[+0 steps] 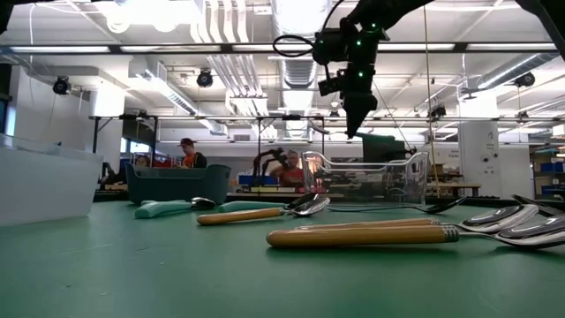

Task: Sort silverware by color (type)
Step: Put the light blue spoon into the transparent bin

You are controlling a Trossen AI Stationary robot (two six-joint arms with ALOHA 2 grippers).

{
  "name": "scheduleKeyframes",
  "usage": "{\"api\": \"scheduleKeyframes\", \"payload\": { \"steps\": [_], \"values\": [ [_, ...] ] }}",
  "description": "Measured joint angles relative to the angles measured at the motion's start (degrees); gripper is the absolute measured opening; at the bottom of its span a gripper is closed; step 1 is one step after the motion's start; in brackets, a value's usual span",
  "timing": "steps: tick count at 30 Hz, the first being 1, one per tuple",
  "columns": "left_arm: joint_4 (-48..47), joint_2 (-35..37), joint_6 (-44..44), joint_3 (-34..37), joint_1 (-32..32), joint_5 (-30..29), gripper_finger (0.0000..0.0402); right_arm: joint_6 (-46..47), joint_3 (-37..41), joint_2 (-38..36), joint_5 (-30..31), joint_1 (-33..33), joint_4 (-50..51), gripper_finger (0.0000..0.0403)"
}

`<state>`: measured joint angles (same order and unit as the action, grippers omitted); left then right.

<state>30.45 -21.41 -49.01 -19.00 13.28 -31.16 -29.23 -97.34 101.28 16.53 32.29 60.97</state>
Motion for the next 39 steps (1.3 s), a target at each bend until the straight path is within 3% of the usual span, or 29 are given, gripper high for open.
{"api": "scheduleKeyframes", "payload": {
  "steps": [13,39],
  "values": [
    [0.0,0.0,0.0,0.0,0.0,0.0,0.0000,-1.3,0.1,6.6,-0.1,0.7,1.4,0.0034],
    [-0.1,0.0,0.0,0.0,0.0,0.0,0.0000,1.0,0.1,11.4,-2.1,3.4,2.8,0.0034]
  ]
}}
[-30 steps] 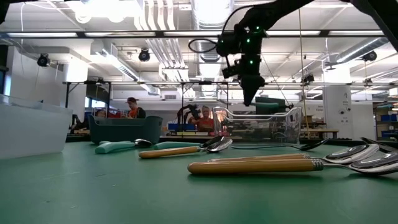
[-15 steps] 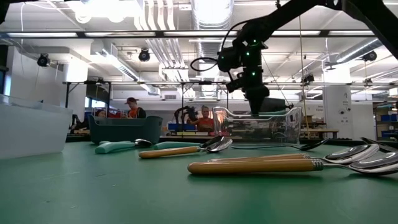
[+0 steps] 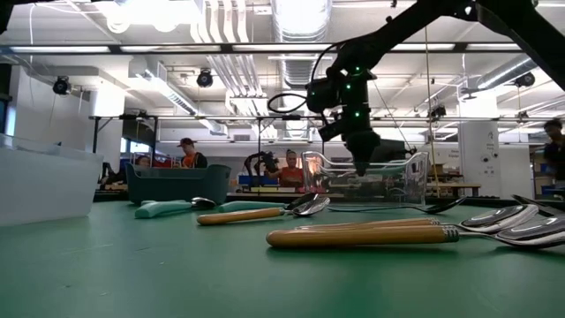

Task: Sort silverware by color (type)
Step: Put the light blue spoon into the transparent bin

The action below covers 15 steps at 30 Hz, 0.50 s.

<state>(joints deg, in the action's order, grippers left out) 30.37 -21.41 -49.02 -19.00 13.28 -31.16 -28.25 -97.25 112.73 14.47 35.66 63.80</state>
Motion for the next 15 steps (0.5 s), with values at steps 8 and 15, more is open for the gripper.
{"api": "scheduleKeyframes", "payload": {
  "steps": [8,15],
  "values": [
    [0.0,0.0,0.0,0.0,0.0,-4.5,0.0000,1.3,0.2,0.0,-2.8,0.4,-2.8,0.0034],
    [0.0,0.0,0.0,0.0,0.0,-4.9,0.0000,1.2,0.2,0.0,-2.9,0.4,-4.3,0.0034]
  ]
}}
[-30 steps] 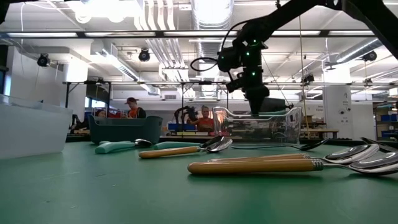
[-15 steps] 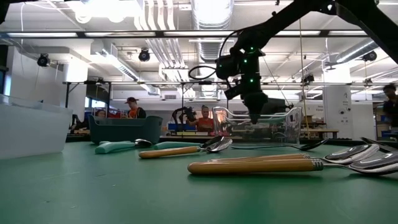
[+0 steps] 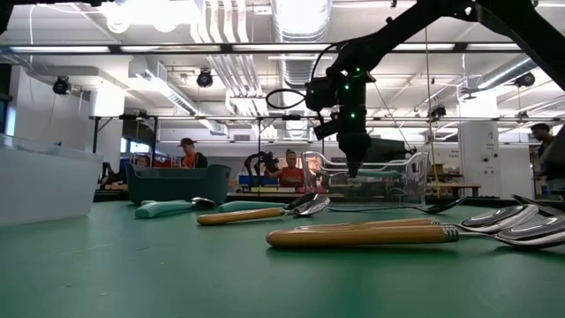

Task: Sort silverware by color (type)
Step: Put the light blue spoon into the transparent bin

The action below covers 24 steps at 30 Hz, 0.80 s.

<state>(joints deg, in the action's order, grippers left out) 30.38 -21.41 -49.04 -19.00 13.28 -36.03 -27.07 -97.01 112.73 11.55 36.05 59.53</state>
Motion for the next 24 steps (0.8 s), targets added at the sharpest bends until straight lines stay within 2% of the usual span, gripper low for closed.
{"api": "scheduleKeyframes", "payload": {
  "steps": [24],
  "values": [
    [0.0,0.0,0.0,0.0,0.0,0.0,0.0000,-1.3,1.8,0.0,0.0,0.8,-2.9,0.0034]
  ]
}}
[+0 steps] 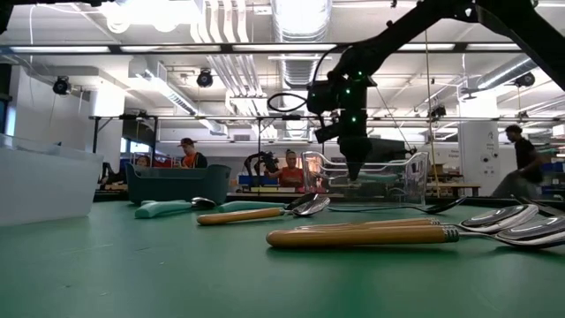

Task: Sort silverware by color (type)
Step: Put the light blue spoon into the transparent bin

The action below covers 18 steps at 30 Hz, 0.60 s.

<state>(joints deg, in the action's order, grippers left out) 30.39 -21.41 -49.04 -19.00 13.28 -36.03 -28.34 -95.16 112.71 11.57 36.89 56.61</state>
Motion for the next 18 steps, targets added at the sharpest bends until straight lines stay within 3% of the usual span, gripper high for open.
{"api": "scheduleKeyframes", "payload": {
  "steps": [18],
  "values": [
    [0.0,0.0,0.0,0.0,0.0,0.0,0.0000,-1.3,2.8,-0.1,0.2,0.3,-5.2,0.0034]
  ]
}}
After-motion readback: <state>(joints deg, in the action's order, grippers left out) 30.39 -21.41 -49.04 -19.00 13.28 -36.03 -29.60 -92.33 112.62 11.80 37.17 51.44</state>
